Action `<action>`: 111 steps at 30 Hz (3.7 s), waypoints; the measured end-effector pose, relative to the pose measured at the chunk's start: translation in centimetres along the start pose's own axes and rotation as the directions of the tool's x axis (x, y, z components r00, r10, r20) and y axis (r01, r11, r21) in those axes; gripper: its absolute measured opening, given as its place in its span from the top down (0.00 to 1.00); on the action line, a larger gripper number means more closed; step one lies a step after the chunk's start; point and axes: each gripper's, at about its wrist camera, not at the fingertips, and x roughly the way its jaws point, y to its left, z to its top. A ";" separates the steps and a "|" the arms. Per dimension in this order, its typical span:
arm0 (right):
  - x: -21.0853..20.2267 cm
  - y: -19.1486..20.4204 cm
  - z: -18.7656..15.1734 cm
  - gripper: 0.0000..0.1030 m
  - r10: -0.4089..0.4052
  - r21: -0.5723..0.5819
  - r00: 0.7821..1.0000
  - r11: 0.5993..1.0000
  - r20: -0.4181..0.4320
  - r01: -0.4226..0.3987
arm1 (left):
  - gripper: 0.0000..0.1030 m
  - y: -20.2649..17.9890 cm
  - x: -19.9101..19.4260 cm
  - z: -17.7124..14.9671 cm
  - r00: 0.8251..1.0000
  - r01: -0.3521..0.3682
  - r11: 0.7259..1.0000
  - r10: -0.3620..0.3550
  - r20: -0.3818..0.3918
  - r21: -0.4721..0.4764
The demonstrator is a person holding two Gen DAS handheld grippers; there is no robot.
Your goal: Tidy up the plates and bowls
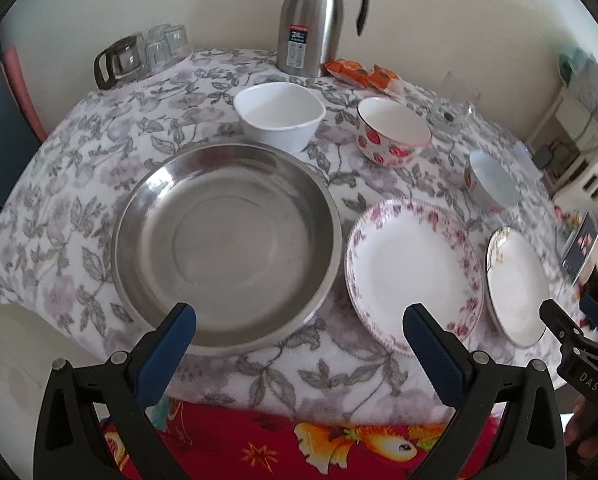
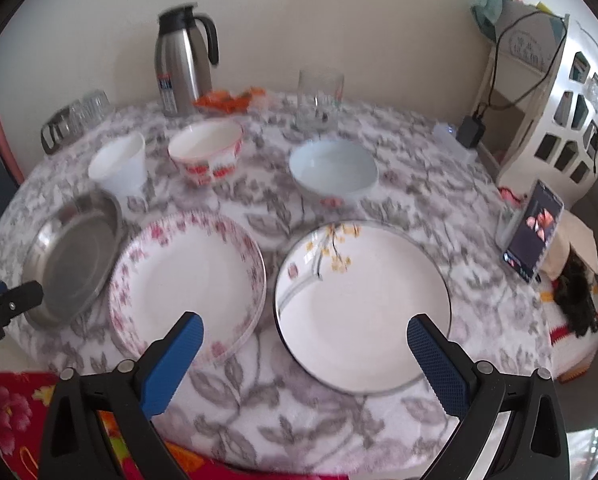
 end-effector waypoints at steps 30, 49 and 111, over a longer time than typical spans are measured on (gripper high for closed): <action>7.5 14.5 4.4 0.00 0.416 -0.033 0.909 0.909 -0.018 -0.416 | 0.00 15.1 3.2 4.3 0.972 -0.024 0.957 0.090 0.216 -0.290; 12.1 19.4 4.5 0.48 0.407 -0.127 0.908 0.900 -0.098 -0.417 | 0.00 17.2 7.9 3.5 0.996 0.011 0.935 0.019 0.083 -0.353; 0.5 7.7 5.7 0.88 0.386 -0.010 0.916 0.922 0.109 -0.387 | 0.74 8.3 0.0 7.2 0.998 0.027 0.960 -0.011 0.058 -0.277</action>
